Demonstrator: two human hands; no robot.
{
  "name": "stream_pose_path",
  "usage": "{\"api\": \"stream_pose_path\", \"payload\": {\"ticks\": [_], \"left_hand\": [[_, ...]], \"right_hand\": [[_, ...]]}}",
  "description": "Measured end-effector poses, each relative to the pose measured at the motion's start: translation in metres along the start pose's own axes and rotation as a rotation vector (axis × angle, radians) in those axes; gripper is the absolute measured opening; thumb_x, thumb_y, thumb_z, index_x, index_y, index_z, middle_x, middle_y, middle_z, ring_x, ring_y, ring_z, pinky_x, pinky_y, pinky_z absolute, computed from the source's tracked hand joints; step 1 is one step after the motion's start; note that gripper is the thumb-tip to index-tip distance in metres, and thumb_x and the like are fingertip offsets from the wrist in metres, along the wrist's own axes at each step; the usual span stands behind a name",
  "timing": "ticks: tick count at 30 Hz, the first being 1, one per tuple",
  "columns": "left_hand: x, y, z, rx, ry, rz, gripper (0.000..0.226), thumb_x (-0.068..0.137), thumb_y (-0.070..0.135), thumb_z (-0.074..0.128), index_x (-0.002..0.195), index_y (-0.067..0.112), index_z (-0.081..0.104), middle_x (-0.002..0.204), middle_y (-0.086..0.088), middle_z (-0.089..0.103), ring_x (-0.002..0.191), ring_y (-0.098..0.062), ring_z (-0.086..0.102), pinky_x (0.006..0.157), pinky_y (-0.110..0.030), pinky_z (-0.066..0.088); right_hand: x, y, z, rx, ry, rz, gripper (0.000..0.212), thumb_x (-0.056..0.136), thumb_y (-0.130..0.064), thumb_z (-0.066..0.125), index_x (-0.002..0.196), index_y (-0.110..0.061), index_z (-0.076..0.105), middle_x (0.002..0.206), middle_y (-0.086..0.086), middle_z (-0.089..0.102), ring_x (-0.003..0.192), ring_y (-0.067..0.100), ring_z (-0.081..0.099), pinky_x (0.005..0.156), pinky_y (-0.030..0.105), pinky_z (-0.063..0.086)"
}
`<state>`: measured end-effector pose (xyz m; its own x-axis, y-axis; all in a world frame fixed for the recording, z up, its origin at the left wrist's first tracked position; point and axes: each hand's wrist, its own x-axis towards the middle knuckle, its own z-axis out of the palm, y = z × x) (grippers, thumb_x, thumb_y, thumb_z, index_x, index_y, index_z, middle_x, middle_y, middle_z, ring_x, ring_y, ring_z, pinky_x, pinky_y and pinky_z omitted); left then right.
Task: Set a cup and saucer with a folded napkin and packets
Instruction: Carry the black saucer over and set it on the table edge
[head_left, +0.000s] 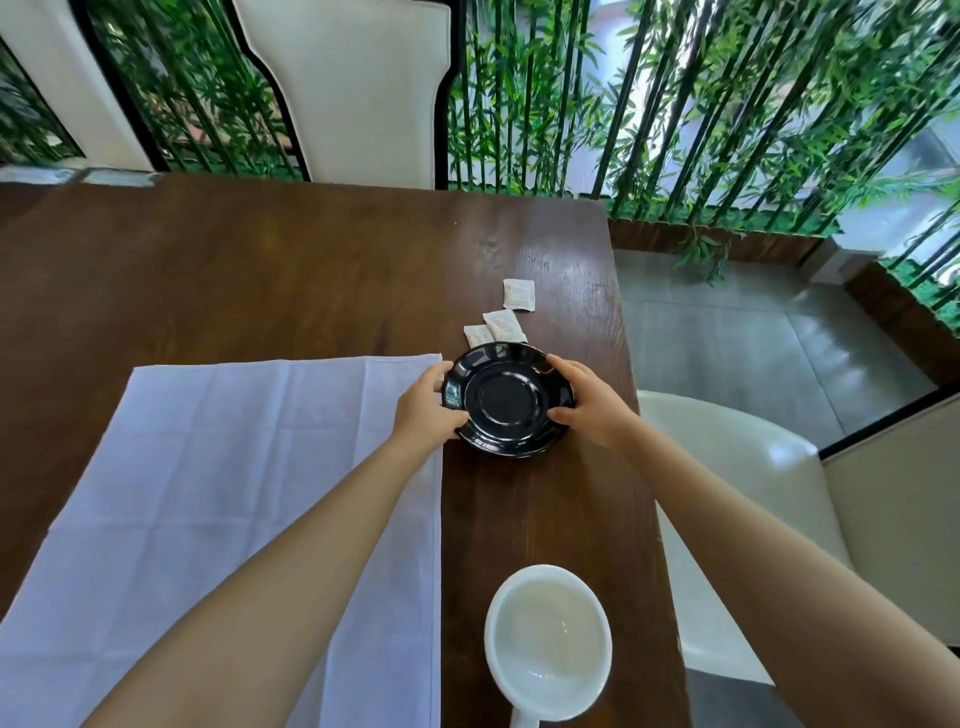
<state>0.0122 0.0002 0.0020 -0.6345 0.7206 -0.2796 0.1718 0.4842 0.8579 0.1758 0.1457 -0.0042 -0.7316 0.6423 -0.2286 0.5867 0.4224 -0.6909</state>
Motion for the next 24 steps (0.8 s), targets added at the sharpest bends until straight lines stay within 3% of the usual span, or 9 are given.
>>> {"api": "stream_pose_path", "payload": {"ticks": [3,7,11,15,17,21,24], "left_hand": [[-0.005,0.019,-0.017,-0.100,0.010,0.014,0.070,0.074,-0.007,0.063,0.136,0.019,0.042,0.130,-0.012,0.050,0.109,-0.029,0.055,0.067,-0.035,0.058],[-0.016,0.048,-0.047,-0.183,0.037,0.069,0.070,0.074,-0.010,0.062,0.136,0.015,0.042,0.128,-0.013,0.051,0.108,-0.027,0.054,0.067,-0.034,0.056],[-0.034,0.076,-0.083,-0.227,0.072,0.116,0.071,0.074,-0.011,0.062,0.136,0.015,0.042,0.127,-0.011,0.052,0.102,-0.025,0.055,0.061,-0.029,0.055],[-0.057,0.095,-0.121,-0.251,0.105,0.151,0.070,0.075,-0.012,0.063,0.136,0.016,0.042,0.127,-0.012,0.050,0.098,-0.026,0.056,0.050,-0.022,0.054],[-0.072,0.101,-0.144,-0.251,0.138,0.167,0.070,0.076,-0.011,0.064,0.137,0.015,0.042,0.129,-0.013,0.048,0.099,-0.027,0.054,0.045,-0.020,0.053],[-0.100,0.106,-0.183,-0.216,0.182,0.170,0.071,0.075,-0.007,0.068,0.137,0.017,0.042,0.130,-0.013,0.048,0.106,-0.029,0.052,0.053,-0.026,0.054],[-0.128,0.101,-0.217,-0.209,0.227,0.162,0.070,0.075,-0.007,0.069,0.136,0.016,0.043,0.125,-0.011,0.049,0.108,-0.030,0.053,0.059,-0.032,0.055]], "right_hand": [[0.001,-0.022,-0.016,0.039,0.000,0.013,0.081,0.081,-0.003,0.064,0.147,-0.021,0.022,0.144,0.007,0.042,0.131,0.025,0.040,0.110,0.037,0.033],[-0.002,-0.063,-0.042,0.052,0.011,-0.015,0.080,0.082,-0.004,0.064,0.147,-0.025,0.022,0.135,0.005,0.052,0.122,0.023,0.050,0.096,0.029,0.040],[-0.013,-0.114,-0.065,0.110,0.029,-0.087,0.078,0.082,0.001,0.062,0.146,-0.025,0.026,0.132,0.007,0.056,0.119,0.026,0.055,0.102,0.042,0.046],[-0.029,-0.164,-0.075,0.166,0.025,-0.181,0.075,0.081,0.006,0.060,0.144,-0.023,0.031,0.126,0.008,0.060,0.107,0.022,0.059,0.092,0.032,0.048],[-0.040,-0.190,-0.075,0.195,0.004,-0.221,0.074,0.082,0.008,0.059,0.144,-0.021,0.031,0.126,0.008,0.059,0.105,0.021,0.058,0.095,0.034,0.047],[-0.054,-0.229,-0.068,0.234,-0.049,-0.308,0.069,0.082,0.013,0.056,0.141,-0.016,0.036,0.120,0.012,0.061,0.106,0.022,0.057,0.098,0.035,0.044],[-0.065,-0.258,-0.050,0.304,-0.110,-0.354,0.069,0.082,0.014,0.055,0.142,-0.011,0.034,0.117,0.009,0.059,0.100,0.018,0.058,0.082,0.022,0.051]]}}
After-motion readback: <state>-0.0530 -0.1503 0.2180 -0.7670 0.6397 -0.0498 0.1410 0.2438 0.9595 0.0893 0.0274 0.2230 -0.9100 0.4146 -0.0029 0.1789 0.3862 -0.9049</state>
